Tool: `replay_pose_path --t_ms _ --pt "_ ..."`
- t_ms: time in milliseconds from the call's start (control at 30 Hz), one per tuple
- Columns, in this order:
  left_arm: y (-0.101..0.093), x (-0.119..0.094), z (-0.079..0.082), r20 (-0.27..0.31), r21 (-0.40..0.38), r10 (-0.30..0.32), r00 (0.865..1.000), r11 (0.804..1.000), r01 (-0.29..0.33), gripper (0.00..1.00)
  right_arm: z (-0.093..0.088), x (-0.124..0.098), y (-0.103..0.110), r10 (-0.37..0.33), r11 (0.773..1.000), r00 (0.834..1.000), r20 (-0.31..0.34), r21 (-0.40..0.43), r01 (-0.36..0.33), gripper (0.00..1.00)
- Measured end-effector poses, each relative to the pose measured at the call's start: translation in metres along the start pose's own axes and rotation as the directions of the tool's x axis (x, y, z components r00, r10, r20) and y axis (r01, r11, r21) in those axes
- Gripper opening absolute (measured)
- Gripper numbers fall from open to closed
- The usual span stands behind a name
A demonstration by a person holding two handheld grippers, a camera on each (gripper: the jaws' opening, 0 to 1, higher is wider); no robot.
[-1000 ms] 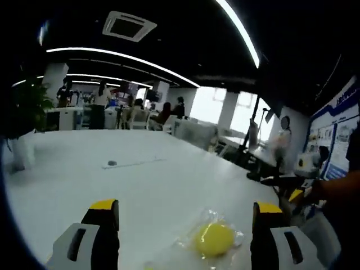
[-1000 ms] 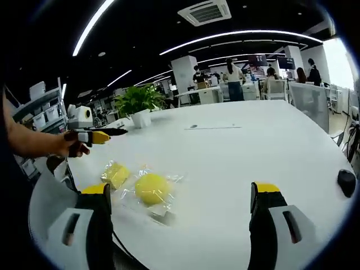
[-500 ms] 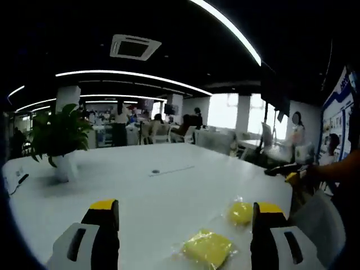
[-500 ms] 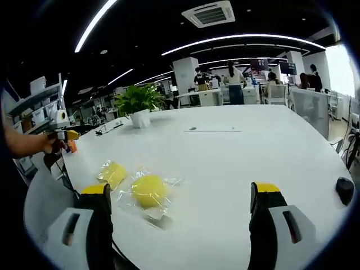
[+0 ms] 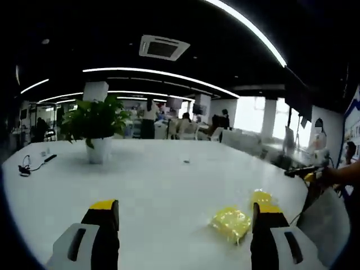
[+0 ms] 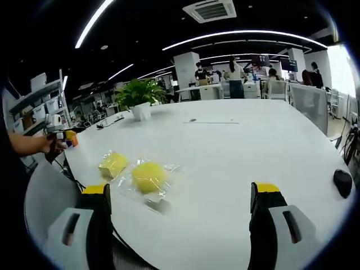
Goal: Compare the silicone blocks by pressing each to a similar depth, holding the contact briefly, and releasing to observe deformation and rebound differences across the visible hardness samples.
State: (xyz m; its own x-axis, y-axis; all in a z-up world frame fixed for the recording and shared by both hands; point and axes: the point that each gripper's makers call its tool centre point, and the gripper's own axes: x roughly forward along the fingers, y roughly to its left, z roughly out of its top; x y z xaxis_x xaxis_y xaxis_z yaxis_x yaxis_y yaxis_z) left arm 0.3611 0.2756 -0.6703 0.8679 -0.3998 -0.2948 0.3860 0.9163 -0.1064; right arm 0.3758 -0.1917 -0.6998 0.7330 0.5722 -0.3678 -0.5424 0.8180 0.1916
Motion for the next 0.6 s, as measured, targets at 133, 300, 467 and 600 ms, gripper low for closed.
replay_pose_path --t_ms 133,300,467,600 --pt "-0.010 0.005 -0.003 0.030 -0.033 -0.037 0.999 0.999 0.038 1.00 -0.002 0.002 0.000 -0.008 1.000 1.000 -0.002 -0.018 0.008 0.97" --pt "-0.021 0.009 -0.010 0.020 -0.064 -0.031 0.999 0.997 0.032 1.00 0.005 0.004 0.004 -0.002 1.000 1.000 0.021 -0.011 0.002 0.97" --pt "-0.025 -0.001 -0.011 0.020 -0.082 -0.015 1.000 0.996 0.017 1.00 0.006 0.009 0.002 -0.008 1.000 1.000 0.026 -0.006 0.008 0.97" --pt "-0.020 -0.011 0.004 0.106 -0.041 -0.002 0.994 0.999 0.006 1.00 0.008 0.009 0.005 -0.002 1.000 0.999 0.049 0.018 0.001 0.97"
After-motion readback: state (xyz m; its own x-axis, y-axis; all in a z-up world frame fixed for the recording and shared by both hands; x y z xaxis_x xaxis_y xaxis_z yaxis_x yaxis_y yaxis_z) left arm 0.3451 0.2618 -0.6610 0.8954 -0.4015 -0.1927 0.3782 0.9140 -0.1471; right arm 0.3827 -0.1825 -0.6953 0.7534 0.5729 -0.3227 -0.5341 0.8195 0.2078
